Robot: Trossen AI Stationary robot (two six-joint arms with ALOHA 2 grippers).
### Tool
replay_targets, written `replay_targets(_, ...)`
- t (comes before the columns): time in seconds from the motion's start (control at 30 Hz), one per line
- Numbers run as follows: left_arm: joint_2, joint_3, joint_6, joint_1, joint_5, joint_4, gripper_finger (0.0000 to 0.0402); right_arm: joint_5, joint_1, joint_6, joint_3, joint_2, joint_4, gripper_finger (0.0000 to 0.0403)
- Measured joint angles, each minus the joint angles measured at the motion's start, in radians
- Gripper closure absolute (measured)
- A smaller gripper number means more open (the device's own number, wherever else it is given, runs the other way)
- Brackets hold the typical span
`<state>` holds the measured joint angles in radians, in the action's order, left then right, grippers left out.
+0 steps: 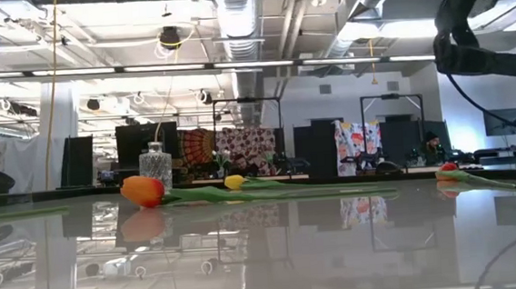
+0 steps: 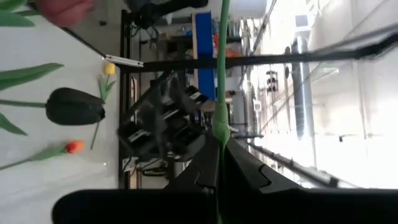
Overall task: Sort flowers into vase by color
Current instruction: Put the dark red flower into the pink vase
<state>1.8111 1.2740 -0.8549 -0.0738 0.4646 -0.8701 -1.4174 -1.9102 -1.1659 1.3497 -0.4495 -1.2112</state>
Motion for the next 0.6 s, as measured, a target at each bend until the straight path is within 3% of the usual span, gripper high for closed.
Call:
replay_targets(0.13, 0.0, 0.143, 0.158, -0.007, -0.02, 0.212, 0.0237, 0.045, -0.053, -0.108, 0.059, -0.014, -0.029, 0.0361)
replay_targets(0.33, 0.0, 0.213, 0.275, -0.006, -0.032, 0.308, 0.0237, 0.164, -0.238, -0.526, 0.132, -0.033, 0.092, 0.0372)
replay_targets(0.47, 0.0, 0.216, 0.276, -0.006, -0.069, 0.307, 0.0237, 0.195, -0.337, -0.582, 0.185, -0.029, 0.038, 0.0372)
replay_targets(0.6, 0.0, 0.216, 0.29, -0.005, -0.041, 0.354, 0.0237, 0.219, -0.383, -0.585, 0.182, -0.034, 0.05, 0.0368)
